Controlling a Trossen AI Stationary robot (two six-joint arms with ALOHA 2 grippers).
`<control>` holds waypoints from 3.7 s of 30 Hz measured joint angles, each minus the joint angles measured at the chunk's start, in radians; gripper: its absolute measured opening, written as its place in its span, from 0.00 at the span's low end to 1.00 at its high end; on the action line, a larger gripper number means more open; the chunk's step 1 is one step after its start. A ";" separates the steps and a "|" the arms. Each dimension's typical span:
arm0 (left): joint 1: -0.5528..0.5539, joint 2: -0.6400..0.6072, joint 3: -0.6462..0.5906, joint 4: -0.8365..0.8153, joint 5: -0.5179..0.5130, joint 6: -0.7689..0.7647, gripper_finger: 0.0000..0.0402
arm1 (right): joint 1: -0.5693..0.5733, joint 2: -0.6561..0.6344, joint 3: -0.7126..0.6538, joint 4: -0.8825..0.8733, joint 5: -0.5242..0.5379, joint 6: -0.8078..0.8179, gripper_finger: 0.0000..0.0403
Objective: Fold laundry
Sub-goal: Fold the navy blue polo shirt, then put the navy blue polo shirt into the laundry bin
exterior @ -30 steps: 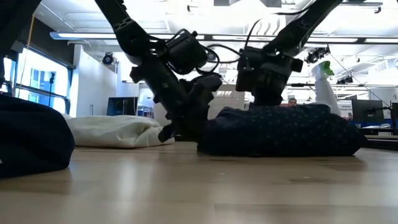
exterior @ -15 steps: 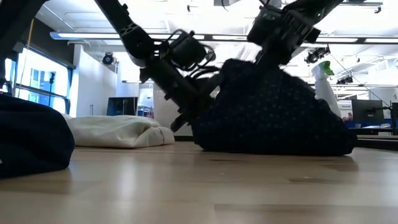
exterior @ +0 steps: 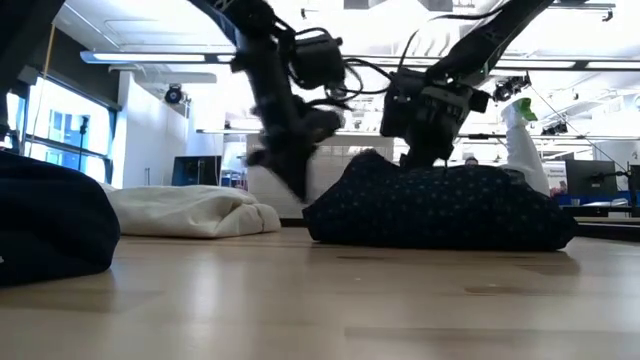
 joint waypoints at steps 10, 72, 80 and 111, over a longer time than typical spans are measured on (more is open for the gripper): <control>-0.082 -0.145 0.030 -0.157 0.156 0.015 0.00 | -0.198 -0.161 0.000 -0.075 -0.017 0.099 0.56; -0.023 -0.781 0.029 -0.283 -0.546 0.298 0.00 | -0.096 -0.145 0.024 0.971 -0.133 1.070 0.06; -0.023 -0.860 0.030 -0.077 -0.560 0.621 0.00 | -0.152 -0.137 0.348 1.060 0.068 1.069 0.06; 0.167 -0.875 0.030 0.014 -0.622 0.714 0.00 | -0.495 0.728 1.392 1.133 -0.034 1.441 0.06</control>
